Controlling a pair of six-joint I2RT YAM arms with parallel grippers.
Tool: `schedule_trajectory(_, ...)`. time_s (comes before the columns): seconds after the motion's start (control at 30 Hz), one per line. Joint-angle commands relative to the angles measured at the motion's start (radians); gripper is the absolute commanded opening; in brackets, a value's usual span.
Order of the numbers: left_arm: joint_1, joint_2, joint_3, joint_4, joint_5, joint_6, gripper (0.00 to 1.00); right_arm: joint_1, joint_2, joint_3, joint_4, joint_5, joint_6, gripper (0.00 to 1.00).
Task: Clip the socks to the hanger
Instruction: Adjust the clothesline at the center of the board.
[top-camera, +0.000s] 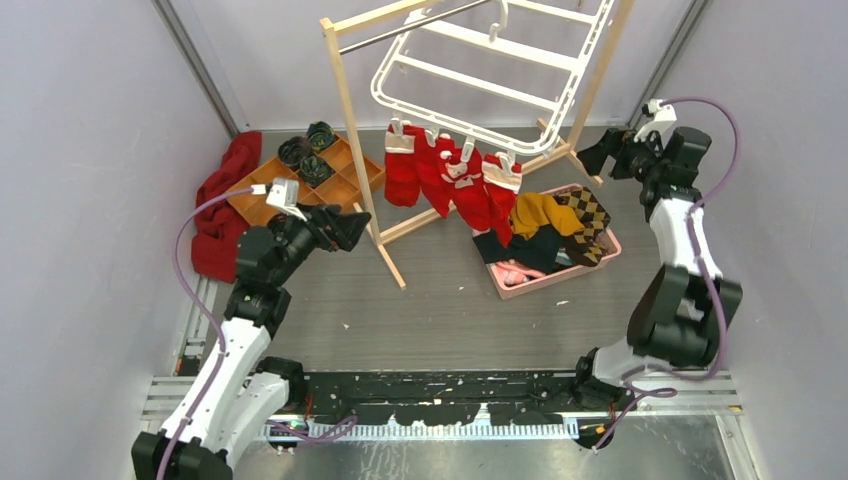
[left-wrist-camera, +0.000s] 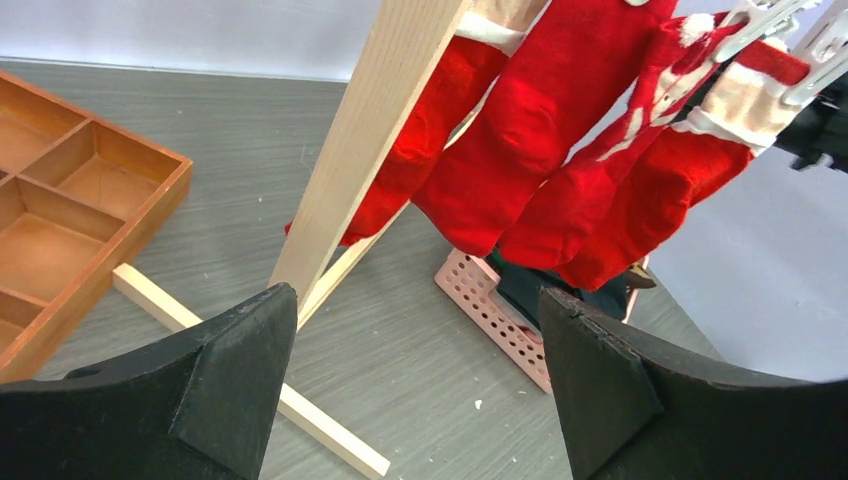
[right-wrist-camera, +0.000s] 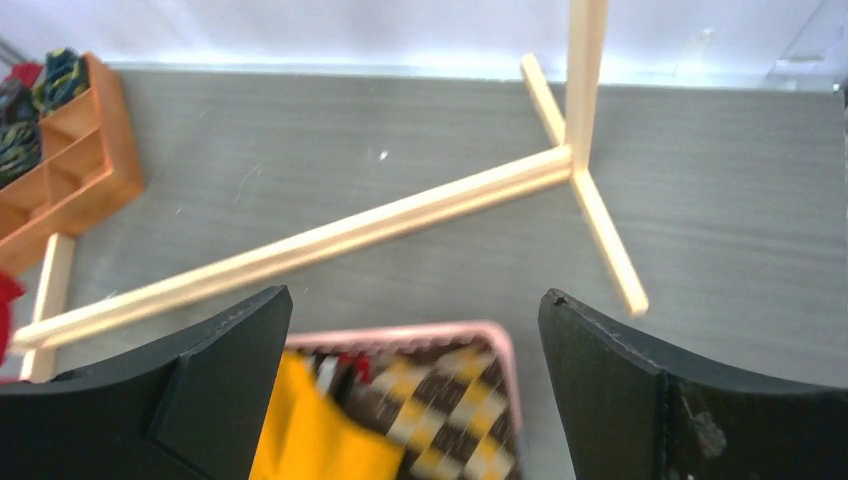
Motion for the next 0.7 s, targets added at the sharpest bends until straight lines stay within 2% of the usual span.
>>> schedule_trajectory(0.0, -0.042, 0.063, 0.007, 0.188, -0.034, 0.085, 0.90, 0.004, 0.206, 0.135, 0.446, -0.025, 0.092, 1.00)
schedule_trajectory(0.2, -0.126, 0.204, 0.019, 0.258, -0.062, 0.276, 0.88, 0.015, 0.438, 0.294, 0.663, -0.074, 0.134, 0.98)
schedule_trajectory(0.43, -0.138, 0.356, 0.032, 0.406, -0.179, 0.354, 0.84, 0.035, 0.615, 0.502, 0.703, -0.070, 0.166, 0.95)
schedule_trajectory(0.67, -0.157, 0.475, 0.095, 0.468, -0.160, 0.400, 0.80, 0.069, 0.773, 0.688, 0.719, -0.044, 0.158, 0.89)
